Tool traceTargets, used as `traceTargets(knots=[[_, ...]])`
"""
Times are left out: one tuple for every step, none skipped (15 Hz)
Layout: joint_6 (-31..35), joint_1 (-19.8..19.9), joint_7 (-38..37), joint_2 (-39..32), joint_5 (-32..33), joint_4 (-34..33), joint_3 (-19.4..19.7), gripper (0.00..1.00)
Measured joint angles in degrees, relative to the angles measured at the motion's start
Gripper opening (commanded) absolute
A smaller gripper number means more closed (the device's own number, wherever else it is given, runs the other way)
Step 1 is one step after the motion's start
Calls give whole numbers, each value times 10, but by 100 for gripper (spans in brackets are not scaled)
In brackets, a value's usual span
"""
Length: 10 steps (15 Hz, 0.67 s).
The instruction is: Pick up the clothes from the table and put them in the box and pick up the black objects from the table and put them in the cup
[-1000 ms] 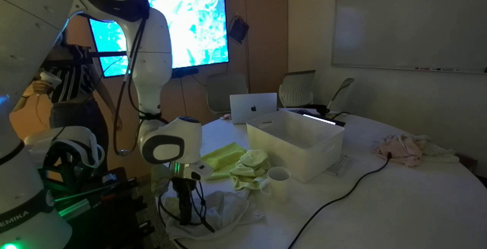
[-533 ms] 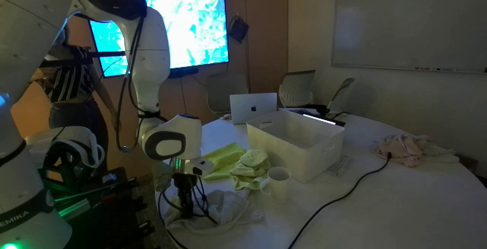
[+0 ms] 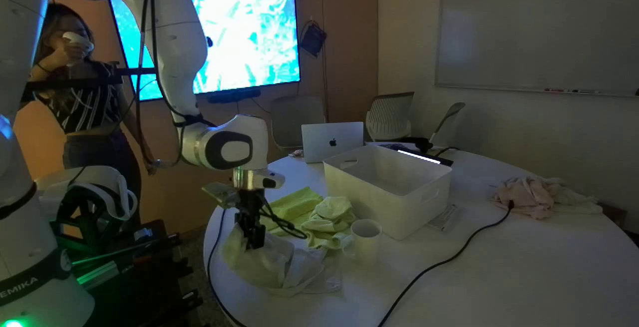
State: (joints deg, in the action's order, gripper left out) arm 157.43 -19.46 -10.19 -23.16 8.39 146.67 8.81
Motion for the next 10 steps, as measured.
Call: traceTargets(knots=[[-26, 0, 0, 26, 22, -2, 2, 0], [-53, 0, -2, 54, 44, -5, 2, 0], [-79, 2, -4, 80, 63, -9, 1, 0], [-103, 6, -4, 105, 78, -12, -4, 0], [-125, 13, -4, 130, 90, -17, -11, 0], [-144, 21, -4, 152, 97, -21, -21, 0], [-160, 30, -4, 173, 102, -25, -33, 0], [-175, 40, -3, 192, 104, -30, -45, 0], [-188, 49, -1, 208, 105, -35, -57, 0], [-200, 57, 4, 222, 104, -40, -69, 0]])
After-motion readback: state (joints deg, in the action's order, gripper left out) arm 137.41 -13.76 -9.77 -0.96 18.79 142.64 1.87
